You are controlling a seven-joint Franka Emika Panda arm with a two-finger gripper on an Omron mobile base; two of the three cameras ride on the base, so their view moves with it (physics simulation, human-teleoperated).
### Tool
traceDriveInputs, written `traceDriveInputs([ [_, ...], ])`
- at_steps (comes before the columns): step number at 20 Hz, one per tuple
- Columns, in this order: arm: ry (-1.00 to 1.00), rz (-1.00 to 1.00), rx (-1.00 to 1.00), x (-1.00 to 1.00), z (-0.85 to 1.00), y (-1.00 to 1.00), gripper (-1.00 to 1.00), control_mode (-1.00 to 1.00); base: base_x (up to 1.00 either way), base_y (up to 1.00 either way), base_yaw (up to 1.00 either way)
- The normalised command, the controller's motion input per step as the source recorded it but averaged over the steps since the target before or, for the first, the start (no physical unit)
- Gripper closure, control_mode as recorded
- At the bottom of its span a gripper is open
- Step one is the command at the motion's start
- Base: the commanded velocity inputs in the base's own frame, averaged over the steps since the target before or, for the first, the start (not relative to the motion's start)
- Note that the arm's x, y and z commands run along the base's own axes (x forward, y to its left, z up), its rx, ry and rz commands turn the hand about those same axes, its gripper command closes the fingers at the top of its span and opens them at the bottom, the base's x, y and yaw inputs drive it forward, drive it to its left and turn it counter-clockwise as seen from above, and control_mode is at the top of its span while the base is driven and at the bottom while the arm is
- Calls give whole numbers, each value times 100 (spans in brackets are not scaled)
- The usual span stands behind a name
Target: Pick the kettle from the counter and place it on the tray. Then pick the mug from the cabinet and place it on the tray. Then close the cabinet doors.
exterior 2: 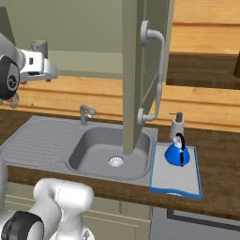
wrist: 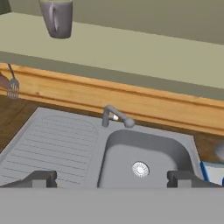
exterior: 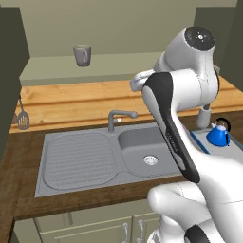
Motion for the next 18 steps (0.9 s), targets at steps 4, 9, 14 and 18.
traceDriveInputs([
  [4, -8, 2, 0, 37, 37, 23, -100, -100, 0, 0, 0],
  [9, -19, 2, 0, 25, 26, 29, -100, -100, 0, 0, 0],
  [14, 0, 0, 0, 37, 34, 25, -100, -100, 0, 0, 0],
  [18, 0, 0, 1, 39, 28, 18, -100, -100, 0, 0, 0],
])
